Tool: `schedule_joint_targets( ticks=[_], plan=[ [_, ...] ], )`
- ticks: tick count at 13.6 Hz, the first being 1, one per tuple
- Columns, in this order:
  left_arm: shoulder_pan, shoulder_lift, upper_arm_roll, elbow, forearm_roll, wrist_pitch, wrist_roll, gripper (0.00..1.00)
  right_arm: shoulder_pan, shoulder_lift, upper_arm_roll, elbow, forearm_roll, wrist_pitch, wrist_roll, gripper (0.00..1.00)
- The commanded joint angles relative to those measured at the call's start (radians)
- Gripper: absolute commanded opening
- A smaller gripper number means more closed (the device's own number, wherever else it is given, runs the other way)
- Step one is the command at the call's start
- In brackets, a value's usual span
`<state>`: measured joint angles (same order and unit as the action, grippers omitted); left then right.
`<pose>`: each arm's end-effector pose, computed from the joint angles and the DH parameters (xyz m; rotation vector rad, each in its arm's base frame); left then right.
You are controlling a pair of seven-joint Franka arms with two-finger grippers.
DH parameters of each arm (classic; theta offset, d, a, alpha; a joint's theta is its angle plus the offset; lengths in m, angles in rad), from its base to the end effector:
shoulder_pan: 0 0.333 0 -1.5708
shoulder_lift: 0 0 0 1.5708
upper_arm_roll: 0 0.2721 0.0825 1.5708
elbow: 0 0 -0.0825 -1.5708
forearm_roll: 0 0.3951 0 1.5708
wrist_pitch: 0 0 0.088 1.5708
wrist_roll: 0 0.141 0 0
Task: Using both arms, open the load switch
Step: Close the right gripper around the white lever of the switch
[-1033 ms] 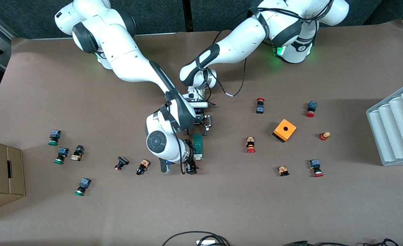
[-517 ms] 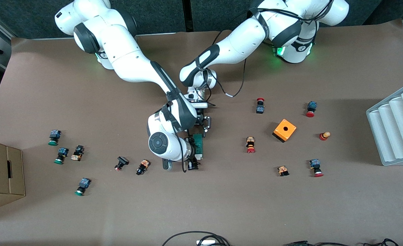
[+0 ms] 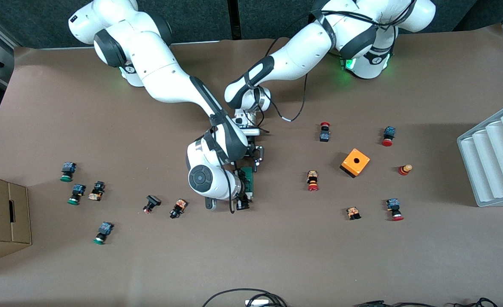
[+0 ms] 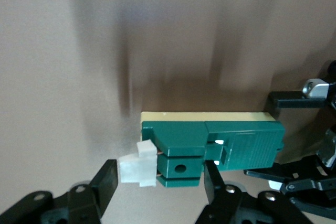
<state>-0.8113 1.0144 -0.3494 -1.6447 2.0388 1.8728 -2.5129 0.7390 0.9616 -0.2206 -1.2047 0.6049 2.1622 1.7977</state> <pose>0.3484 -0.5390 0.0093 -2.5226 0.0310 -1.8624 0.6036 0.4283 0.1410 -2.1454 2.0403 0.4309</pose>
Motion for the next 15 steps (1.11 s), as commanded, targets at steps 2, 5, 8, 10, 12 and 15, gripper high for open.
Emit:
schedule_joint_targets(
  ticks=[2,5,8,10,12,15],
  plan=[
    [-0.008,0.029,0.013,0.026,0.004,-0.001,0.013,0.81,0.01,0.025,-0.02,0.037,0.036,-0.028,0.014,0.63],
    [-0.009,0.029,0.013,0.028,0.008,0.0,0.013,0.81,0.01,0.023,-0.02,0.037,0.042,-0.044,0.014,0.6],
    [-0.009,0.029,0.013,0.028,0.006,0.0,0.013,0.81,0.011,0.02,-0.02,0.037,0.042,-0.044,0.014,0.51],
    [-0.008,0.029,0.013,0.026,0.008,0.0,0.013,0.81,0.011,0.019,-0.02,0.037,0.042,-0.047,0.014,0.49],
    [-0.008,0.029,0.013,0.028,0.006,0.0,0.013,0.81,0.011,0.017,-0.022,0.037,0.042,-0.054,0.014,0.44],
    [-0.008,0.027,0.013,0.026,0.006,0.0,0.013,0.81,0.011,0.014,-0.022,0.037,0.042,-0.059,0.012,0.39]
  ],
)
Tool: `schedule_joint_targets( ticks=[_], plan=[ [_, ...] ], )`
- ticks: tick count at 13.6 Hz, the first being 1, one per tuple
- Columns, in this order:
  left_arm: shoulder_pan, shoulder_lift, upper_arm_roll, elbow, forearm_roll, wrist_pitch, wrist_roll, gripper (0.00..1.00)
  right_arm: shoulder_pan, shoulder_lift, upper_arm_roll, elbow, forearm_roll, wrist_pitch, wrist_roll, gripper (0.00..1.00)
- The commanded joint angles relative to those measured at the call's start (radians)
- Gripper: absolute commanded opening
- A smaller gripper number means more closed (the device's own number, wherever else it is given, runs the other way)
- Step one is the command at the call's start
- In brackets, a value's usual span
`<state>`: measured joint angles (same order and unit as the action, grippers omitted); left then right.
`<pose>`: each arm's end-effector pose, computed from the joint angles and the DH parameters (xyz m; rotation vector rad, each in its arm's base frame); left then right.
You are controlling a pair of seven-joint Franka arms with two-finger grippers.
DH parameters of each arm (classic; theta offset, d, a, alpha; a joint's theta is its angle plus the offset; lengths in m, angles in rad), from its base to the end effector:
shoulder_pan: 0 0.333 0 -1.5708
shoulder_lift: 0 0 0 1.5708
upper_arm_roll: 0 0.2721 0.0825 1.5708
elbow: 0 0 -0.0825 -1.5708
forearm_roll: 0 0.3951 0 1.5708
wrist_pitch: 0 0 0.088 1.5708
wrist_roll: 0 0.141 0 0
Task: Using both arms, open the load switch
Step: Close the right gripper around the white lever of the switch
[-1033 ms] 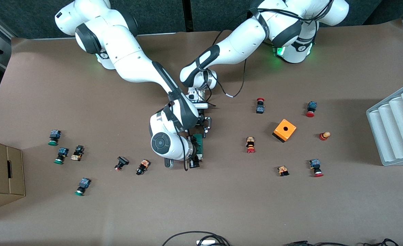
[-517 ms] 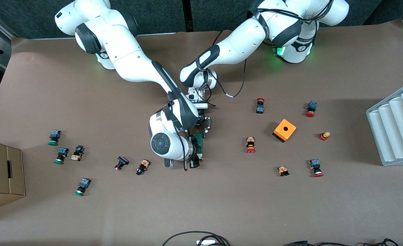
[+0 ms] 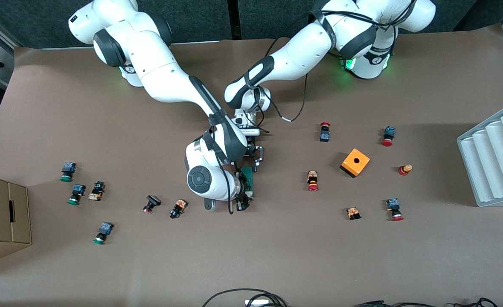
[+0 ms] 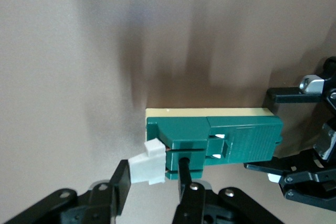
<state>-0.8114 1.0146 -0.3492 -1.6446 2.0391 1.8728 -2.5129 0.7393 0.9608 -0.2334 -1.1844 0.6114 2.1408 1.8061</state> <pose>0.3484 -0.5390 0.0092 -2.5223 0.0315 -1.8626 0.6084 0.4275 0.1504 -2.1353 2.0465 0.4330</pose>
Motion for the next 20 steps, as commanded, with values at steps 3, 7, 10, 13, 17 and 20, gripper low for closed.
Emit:
schedule_joint_targets(
  ticks=[3,7,10,13,17,20],
  plan=[
    [-0.008,0.027,0.013,0.028,0.006,0.0,0.016,0.81,0.011,0.012,-0.009,0.017,0.036,-0.05,0.004,0.37],
    [-0.008,0.029,0.013,0.028,0.006,-0.001,0.016,0.81,0.011,0.006,-0.009,0.017,0.036,-0.065,0.004,0.36],
    [-0.008,0.027,0.013,0.028,0.006,-0.001,0.016,0.81,0.011,-0.008,-0.009,0.014,0.034,-0.074,0.004,0.36],
    [-0.008,0.028,0.013,0.026,0.007,0.0,0.016,0.81,0.011,-0.016,-0.009,0.008,0.034,-0.082,0.004,0.36],
    [-0.008,0.027,0.013,0.026,0.006,0.0,0.016,0.81,0.014,-0.027,-0.009,0.006,0.03,-0.091,0.004,0.36],
    [-0.008,0.027,0.013,0.028,0.006,-0.001,0.016,0.81,0.015,-0.033,-0.007,0.005,0.027,-0.096,0.004,0.36]
  ],
)
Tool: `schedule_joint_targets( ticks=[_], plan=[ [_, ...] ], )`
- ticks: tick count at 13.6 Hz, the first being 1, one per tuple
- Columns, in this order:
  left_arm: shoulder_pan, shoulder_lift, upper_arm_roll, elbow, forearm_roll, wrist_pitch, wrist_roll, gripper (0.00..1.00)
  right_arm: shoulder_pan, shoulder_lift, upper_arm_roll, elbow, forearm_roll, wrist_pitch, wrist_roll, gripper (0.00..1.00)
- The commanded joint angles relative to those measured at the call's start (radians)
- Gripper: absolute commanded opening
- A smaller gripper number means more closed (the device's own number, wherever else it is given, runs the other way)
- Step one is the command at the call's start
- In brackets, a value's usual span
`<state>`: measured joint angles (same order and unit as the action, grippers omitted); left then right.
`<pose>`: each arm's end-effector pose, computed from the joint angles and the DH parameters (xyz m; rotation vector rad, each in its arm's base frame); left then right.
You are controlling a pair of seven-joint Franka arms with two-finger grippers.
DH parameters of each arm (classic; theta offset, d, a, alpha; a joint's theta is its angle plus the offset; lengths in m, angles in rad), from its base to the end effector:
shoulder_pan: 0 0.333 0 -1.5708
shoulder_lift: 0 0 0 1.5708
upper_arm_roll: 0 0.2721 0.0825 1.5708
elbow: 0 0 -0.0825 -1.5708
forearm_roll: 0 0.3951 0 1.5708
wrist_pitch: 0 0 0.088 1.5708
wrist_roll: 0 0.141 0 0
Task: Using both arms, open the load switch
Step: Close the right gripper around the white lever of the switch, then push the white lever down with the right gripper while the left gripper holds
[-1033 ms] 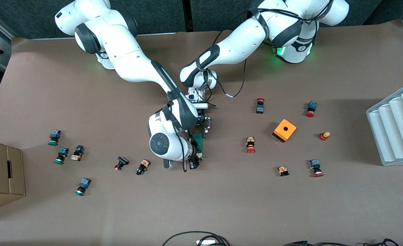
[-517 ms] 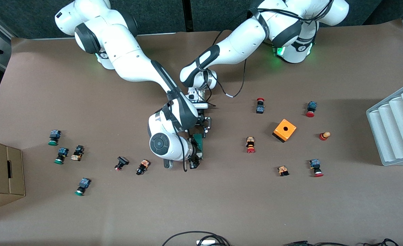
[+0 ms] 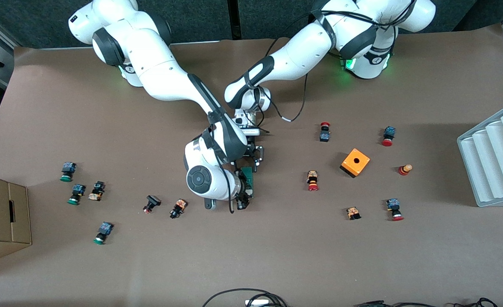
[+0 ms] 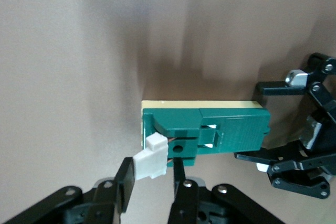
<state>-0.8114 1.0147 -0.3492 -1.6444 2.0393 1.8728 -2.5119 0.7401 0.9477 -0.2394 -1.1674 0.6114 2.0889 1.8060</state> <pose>0.3485 -0.5391 0.0092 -2.5218 0.0328 -1.8625 0.6071 0.4299 0.1643 -2.1586 2.0393 0.4600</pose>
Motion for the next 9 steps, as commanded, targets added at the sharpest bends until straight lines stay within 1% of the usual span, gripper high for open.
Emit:
schedule_joint_targets(
  ticks=[1,6,9],
  plan=[
    [-0.008,0.025,0.013,0.026,0.005,0.0,0.012,0.81,0.019,-0.023,-0.001,-0.012,0.025,-0.044,0.004,0.36],
    [-0.008,0.027,0.013,0.025,0.005,0.0,0.01,0.81,0.025,-0.038,-0.001,-0.024,0.022,-0.047,0.004,0.36],
    [-0.008,0.027,0.013,0.026,0.005,-0.001,0.012,0.81,0.024,-0.05,-0.001,-0.028,0.021,-0.078,0.004,0.36]
  ],
)
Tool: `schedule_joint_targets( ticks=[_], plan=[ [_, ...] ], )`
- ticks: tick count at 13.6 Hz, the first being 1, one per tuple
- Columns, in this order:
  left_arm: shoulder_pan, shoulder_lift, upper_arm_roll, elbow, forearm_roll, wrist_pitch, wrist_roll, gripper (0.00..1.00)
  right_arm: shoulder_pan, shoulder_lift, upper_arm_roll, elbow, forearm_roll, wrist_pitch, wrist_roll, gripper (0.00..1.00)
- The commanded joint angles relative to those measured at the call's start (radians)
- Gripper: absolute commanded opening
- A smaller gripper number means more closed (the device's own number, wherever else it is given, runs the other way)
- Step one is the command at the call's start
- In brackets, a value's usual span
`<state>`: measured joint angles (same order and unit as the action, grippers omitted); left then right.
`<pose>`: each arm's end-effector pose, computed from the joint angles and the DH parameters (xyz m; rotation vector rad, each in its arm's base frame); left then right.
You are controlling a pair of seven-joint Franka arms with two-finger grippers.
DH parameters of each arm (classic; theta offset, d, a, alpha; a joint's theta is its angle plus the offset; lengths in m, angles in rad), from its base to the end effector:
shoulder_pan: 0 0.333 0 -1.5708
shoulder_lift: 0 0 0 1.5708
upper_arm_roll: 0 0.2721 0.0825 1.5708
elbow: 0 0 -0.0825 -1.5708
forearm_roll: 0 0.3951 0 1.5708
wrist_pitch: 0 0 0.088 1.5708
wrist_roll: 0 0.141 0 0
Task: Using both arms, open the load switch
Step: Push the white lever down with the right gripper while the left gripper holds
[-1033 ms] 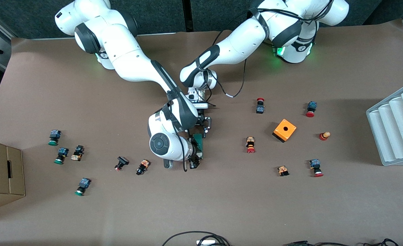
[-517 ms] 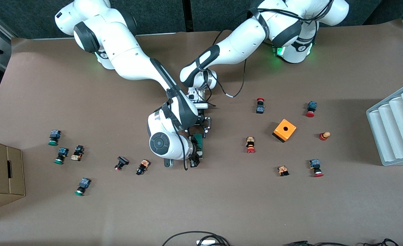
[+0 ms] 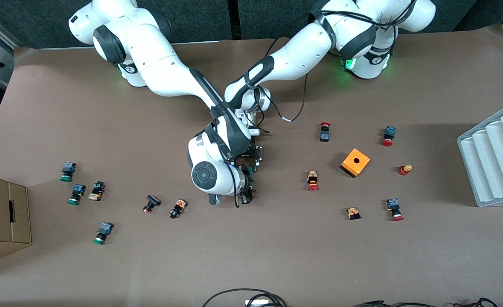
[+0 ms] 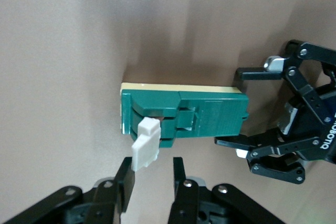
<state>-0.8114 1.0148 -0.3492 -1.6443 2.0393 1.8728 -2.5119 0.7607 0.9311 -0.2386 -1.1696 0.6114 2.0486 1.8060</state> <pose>0.3485 -0.5391 0.0092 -2.5218 0.0327 -1.8625 0.5936 0.4434 0.1724 -2.2023 2.0192 0.4948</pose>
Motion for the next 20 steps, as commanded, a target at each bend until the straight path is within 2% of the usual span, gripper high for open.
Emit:
schedule_joint_targets(
  ticks=[1,6,15,20],
  plan=[
    [-0.008,0.027,0.013,0.026,0.005,-0.001,0.013,0.81,0.003,-0.038,-0.002,-0.028,0.021,-0.039,0.003,0.36],
    [-0.008,0.027,0.013,0.026,0.005,0.0,0.016,0.81,0.0,-0.046,-0.002,-0.047,-0.018,-0.045,-0.005,0.36],
    [-0.008,0.025,0.013,0.026,0.005,-0.001,0.018,0.81,-0.008,-0.054,-0.002,-0.05,-0.033,-0.064,-0.019,0.36],
    [-0.008,0.025,0.013,0.027,0.007,-0.001,0.018,0.81,-0.003,-0.09,-0.002,-0.102,-0.036,-0.062,-0.02,0.36]
  ],
)
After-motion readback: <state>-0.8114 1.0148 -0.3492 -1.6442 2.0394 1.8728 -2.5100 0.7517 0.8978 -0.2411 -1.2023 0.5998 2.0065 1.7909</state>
